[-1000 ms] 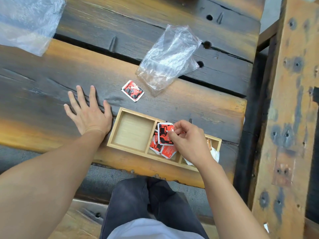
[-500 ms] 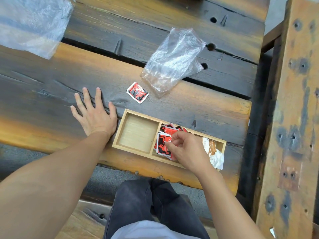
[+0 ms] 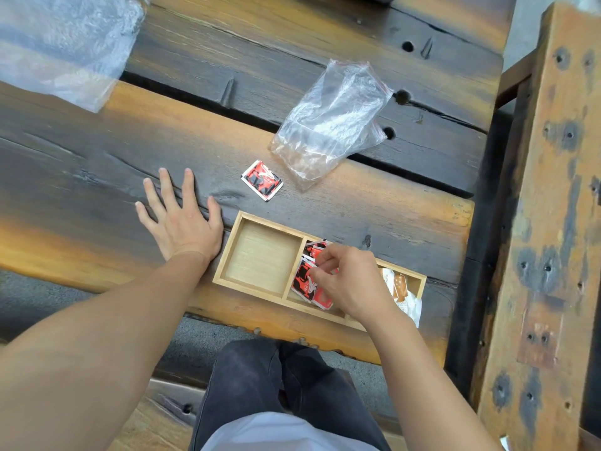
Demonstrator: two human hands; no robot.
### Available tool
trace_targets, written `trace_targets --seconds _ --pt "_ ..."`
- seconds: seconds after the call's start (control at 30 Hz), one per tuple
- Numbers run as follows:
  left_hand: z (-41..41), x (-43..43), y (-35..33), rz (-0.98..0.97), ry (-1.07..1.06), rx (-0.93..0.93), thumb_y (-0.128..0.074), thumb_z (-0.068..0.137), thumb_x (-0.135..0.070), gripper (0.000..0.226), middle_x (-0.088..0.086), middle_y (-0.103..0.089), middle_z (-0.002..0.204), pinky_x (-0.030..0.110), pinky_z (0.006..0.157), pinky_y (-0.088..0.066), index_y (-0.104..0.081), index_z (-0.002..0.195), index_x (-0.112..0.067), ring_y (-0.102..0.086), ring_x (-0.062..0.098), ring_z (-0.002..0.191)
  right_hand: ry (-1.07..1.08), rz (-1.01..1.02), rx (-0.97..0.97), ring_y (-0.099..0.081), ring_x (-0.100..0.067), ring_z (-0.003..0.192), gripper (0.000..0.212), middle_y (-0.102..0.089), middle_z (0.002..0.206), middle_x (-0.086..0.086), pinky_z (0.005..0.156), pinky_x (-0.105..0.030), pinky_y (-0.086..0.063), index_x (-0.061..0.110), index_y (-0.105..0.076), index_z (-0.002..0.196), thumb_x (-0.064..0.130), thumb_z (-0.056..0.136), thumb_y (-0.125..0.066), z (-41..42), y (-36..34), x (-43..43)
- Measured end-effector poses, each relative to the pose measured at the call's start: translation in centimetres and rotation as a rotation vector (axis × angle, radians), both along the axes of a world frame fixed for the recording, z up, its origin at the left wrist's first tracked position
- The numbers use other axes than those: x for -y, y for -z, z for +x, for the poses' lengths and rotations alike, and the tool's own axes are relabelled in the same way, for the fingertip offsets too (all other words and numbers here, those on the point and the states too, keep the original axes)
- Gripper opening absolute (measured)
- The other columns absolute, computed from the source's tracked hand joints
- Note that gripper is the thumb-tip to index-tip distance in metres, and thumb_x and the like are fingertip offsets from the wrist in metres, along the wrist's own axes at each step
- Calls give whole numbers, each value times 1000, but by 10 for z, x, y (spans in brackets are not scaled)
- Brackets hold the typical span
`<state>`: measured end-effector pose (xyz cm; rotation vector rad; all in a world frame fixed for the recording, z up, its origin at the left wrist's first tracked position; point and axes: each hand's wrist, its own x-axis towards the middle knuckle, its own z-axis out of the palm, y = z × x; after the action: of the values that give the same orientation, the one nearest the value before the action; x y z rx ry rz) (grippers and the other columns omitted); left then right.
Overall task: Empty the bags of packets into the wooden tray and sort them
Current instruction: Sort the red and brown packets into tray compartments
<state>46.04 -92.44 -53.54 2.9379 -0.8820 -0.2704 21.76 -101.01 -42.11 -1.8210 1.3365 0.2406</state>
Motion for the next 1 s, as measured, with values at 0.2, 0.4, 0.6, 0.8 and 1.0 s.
trace_targets --seconds 0.2,0.4,0.6,0.8,1.0 --pt "0 0 0 3 -2 0 -27 98 -52 62 8 -10 167 58 120 -7 -19 156 -32 -4 32 153 83 -41 59 -69 -8 53 6 -73 81 7 55 -23 -57 17 -70 93 16 90 -64 9 -8 20" --pt "0 0 0 15 -6 1 -27 98 -51 62 6 -9 167 58 120 -8 -19 157 -33 -4 32 153 56 -86 103 -68 -14 62 8 -71 83 8 62 -34 -59 19 -70 93 20 88 -63 46 -3 43" --pt "1 1 1 25 -11 1 -28 96 -51 63 5 -9 167 58 119 -9 -21 156 -33 -4 31 153 -73 -122 97 -60 -13 88 24 -73 93 7 81 -33 -52 20 -71 109 21 86 -63 94 8 64" --pt "1 1 1 40 -3 4 -29 96 -51 64 6 -9 167 58 119 -9 -21 156 -32 -4 32 153 -173 -156 69 -64 -31 93 27 -72 99 -8 72 -36 -51 18 -70 109 17 83 -61 136 27 68" --pt "2 0 1 60 0 -10 -30 96 -51 64 6 -5 167 59 119 -9 -19 157 -31 -2 32 153 -202 -313 -117 -62 -36 100 28 -55 121 -10 73 -39 -45 12 -61 118 19 91 -63 156 42 62"
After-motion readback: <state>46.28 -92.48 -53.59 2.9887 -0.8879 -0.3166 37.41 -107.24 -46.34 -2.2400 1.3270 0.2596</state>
